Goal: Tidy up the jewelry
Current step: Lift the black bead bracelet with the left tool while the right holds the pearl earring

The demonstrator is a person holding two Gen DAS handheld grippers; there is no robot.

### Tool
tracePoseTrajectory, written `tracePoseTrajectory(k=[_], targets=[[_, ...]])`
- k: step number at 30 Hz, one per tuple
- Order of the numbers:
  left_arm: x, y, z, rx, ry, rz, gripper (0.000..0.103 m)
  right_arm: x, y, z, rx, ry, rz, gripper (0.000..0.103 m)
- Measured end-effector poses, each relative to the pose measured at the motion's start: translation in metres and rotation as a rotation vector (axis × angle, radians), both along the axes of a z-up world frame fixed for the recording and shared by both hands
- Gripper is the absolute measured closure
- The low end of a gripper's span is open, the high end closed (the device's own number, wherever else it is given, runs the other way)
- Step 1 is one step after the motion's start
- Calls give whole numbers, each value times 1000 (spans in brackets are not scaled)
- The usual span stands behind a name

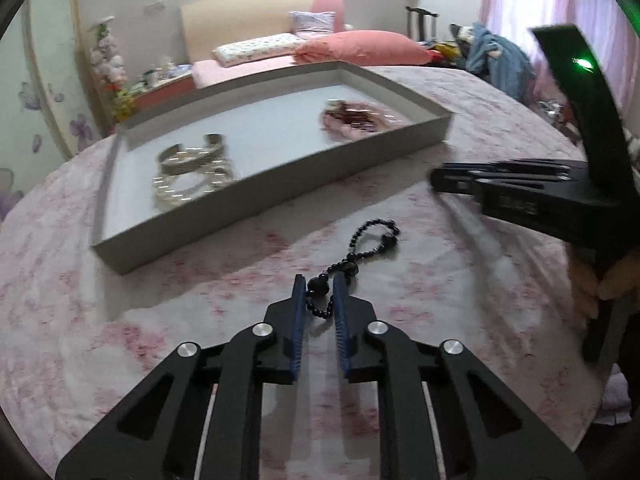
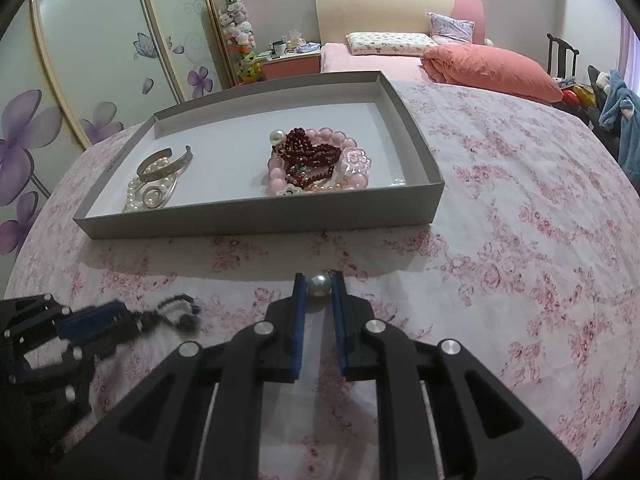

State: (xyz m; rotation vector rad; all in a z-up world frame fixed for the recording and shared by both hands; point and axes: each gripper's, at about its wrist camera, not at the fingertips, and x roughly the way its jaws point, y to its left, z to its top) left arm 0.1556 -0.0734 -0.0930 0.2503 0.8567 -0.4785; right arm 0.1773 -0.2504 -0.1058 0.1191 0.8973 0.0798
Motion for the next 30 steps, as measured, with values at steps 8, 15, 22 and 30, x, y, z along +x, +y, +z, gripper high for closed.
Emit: tracePoseTrajectory(k=[8, 15, 22, 30], targets=[[10, 46, 1, -19, 9, 134, 90, -5, 11, 0, 2, -5, 35, 89], [15, 63, 3, -155, 58, 167, 90, -6, 10, -1, 7, -4, 35, 89], [18, 64, 4, -179, 62, 183, 88, -6, 10, -1, 7, -4, 35, 89], [16, 51, 1, -106, 54, 161, 88, -6, 10, 0, 8, -4, 35, 89]])
